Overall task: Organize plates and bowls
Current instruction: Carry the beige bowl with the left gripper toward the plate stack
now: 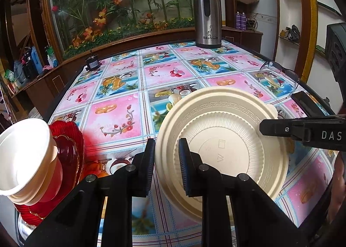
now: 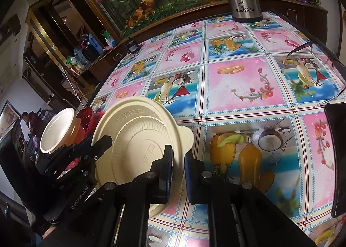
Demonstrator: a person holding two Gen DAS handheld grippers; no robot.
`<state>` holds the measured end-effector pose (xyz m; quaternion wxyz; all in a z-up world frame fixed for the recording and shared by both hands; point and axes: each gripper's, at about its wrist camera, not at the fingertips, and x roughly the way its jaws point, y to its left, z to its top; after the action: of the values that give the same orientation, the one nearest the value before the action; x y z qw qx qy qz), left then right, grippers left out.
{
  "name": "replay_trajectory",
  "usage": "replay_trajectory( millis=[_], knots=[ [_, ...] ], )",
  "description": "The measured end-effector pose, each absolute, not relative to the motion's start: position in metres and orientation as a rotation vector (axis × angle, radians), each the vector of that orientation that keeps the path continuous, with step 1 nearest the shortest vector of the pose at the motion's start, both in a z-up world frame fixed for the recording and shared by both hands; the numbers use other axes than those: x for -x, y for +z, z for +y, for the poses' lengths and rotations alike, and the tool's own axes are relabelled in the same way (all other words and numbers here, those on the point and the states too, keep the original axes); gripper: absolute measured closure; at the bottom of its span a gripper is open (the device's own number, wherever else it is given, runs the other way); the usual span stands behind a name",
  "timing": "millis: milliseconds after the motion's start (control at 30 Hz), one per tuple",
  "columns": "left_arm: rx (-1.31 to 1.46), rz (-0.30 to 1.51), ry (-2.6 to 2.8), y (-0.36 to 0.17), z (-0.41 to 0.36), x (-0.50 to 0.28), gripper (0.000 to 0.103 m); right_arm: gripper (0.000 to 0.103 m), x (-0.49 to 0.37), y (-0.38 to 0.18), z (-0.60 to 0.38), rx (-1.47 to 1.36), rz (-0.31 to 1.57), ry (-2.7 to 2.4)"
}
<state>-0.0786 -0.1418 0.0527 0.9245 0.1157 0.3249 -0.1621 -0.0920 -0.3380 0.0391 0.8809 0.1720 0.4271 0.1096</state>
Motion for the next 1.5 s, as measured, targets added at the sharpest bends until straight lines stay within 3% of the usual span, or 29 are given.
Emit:
replay_trajectory(
  millis=[800,1200,1500],
  knots=[
    [-0.159,0.564,-0.202,0.108,-0.076,0.072,0.084,0.093,0.064,0.098,-0.280,-0.292,0.816,0.341],
    [-0.154,0.504,-0.018,0.139,0.005,0.067,0.084,0.092,0.029,0.139,-0.190,-0.272,0.805,0.490],
    [-0.131,0.554,0.090,0.126,0.061,0.050,0.084,0.092,0.002,0.131,-0.112,-0.232,0.871,0.555]
  ],
)
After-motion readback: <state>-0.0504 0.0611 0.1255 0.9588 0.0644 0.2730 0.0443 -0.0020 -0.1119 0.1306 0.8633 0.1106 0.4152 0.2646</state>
